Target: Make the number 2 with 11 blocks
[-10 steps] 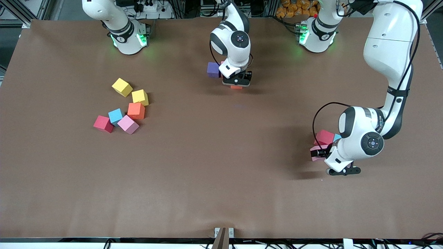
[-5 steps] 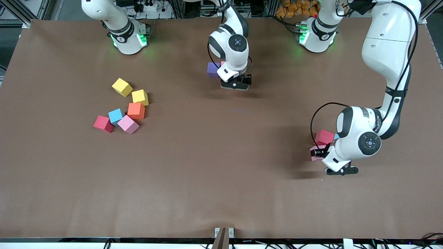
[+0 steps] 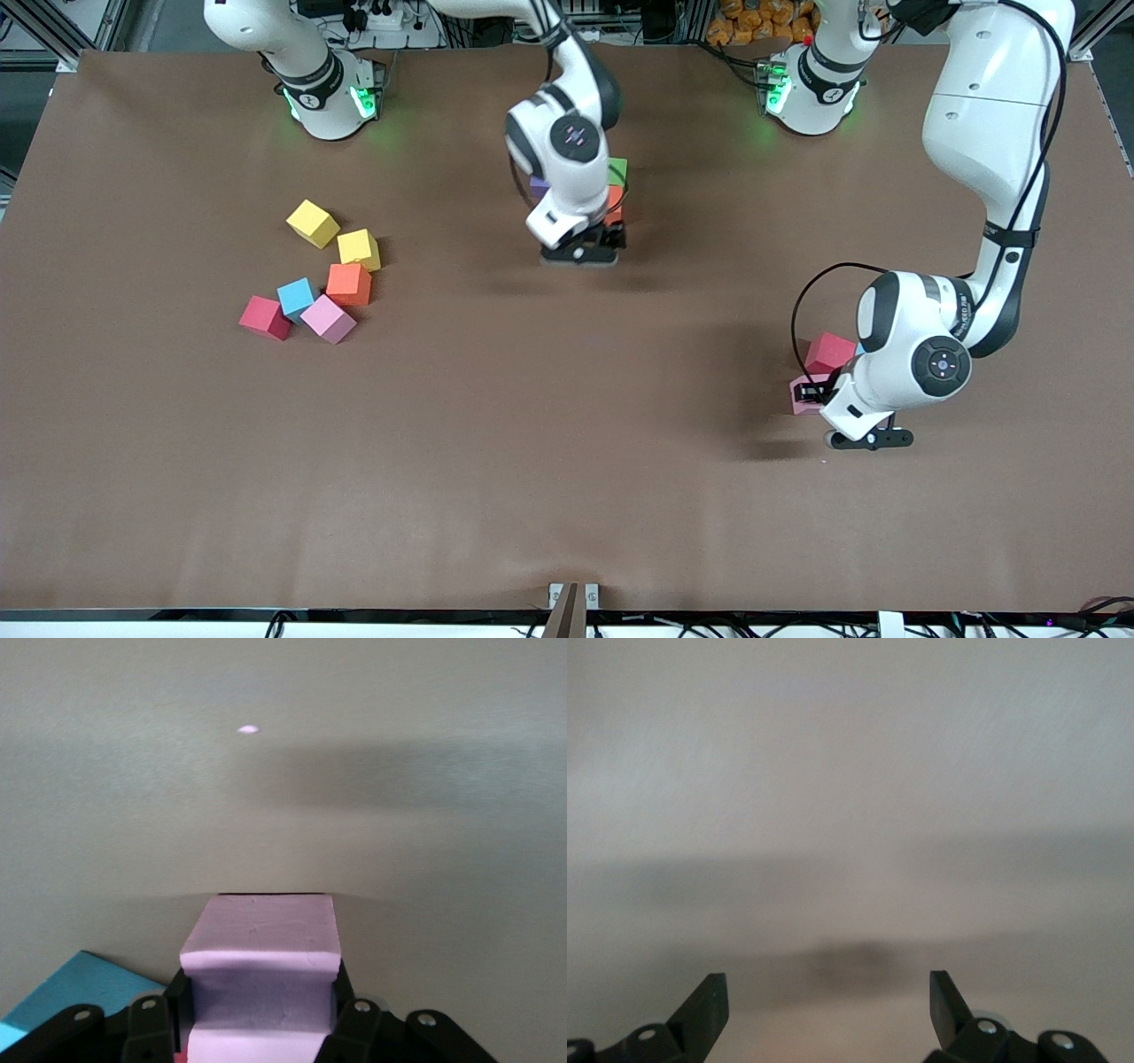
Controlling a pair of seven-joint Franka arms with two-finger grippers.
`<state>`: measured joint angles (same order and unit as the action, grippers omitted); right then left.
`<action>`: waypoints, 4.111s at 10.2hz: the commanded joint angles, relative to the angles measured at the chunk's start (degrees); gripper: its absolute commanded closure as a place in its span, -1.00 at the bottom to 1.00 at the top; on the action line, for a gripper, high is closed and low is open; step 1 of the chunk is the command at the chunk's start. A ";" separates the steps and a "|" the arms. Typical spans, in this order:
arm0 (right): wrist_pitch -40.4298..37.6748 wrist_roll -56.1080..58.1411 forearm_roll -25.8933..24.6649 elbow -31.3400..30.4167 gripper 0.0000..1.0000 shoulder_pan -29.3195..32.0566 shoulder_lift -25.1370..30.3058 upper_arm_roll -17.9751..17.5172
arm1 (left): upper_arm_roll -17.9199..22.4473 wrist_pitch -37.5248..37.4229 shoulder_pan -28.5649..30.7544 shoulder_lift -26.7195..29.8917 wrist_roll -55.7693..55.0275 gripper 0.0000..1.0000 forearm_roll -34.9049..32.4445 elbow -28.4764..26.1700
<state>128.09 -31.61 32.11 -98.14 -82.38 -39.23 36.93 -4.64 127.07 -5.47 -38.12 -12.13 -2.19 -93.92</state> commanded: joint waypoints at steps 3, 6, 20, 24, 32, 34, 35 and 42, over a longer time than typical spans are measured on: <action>-9.94 29.53 -7.30 -1.26 -1.00 15.90 8.81 -0.55 | 0.78 -4.63 -10.33 4.28 -9.55 0.27 0.52 -0.56; -11.19 46.31 -9.43 -3.45 -1.00 25.04 11.54 -0.55 | 0.25 -5.24 -18.23 5.16 -21.75 0.26 0.53 -0.91; 1.98 101.56 3.04 -29.12 -1.00 43.44 16.74 -0.81 | -18.79 3.26 -19.62 6.37 -41.66 0.28 -4.55 -12.13; 7.59 103.14 3.40 -29.13 -1.00 43.18 15.68 -0.90 | -23.12 3.63 -16.42 7.44 -41.74 0.28 -5.45 -14.80; 11.84 104.65 9.64 -28.78 -0.30 42.65 12.69 -1.08 | -28.58 5.65 -12.28 8.23 -43.85 0.26 -9.93 -19.90; 11.40 103.77 9.64 -28.25 0.55 42.30 12.78 -1.08 | -28.67 7.66 -12.37 8.23 -44.29 0.26 -9.93 -21.39; 10.70 102.98 9.55 -26.51 0.73 42.04 13.04 -0.99 | -28.67 7.93 -12.55 8.23 -44.38 0.26 -9.93 -21.74; 2.18 85.85 8.67 -19.02 0.79 38.27 13.48 -0.55 | -28.84 8.02 -12.90 8.23 -45.08 0.26 -9.93 -23.06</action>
<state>132.05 57.09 40.28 -117.22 -42.60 -26.79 36.07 -32.87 134.26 -18.82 -31.44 -55.14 -10.44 -115.24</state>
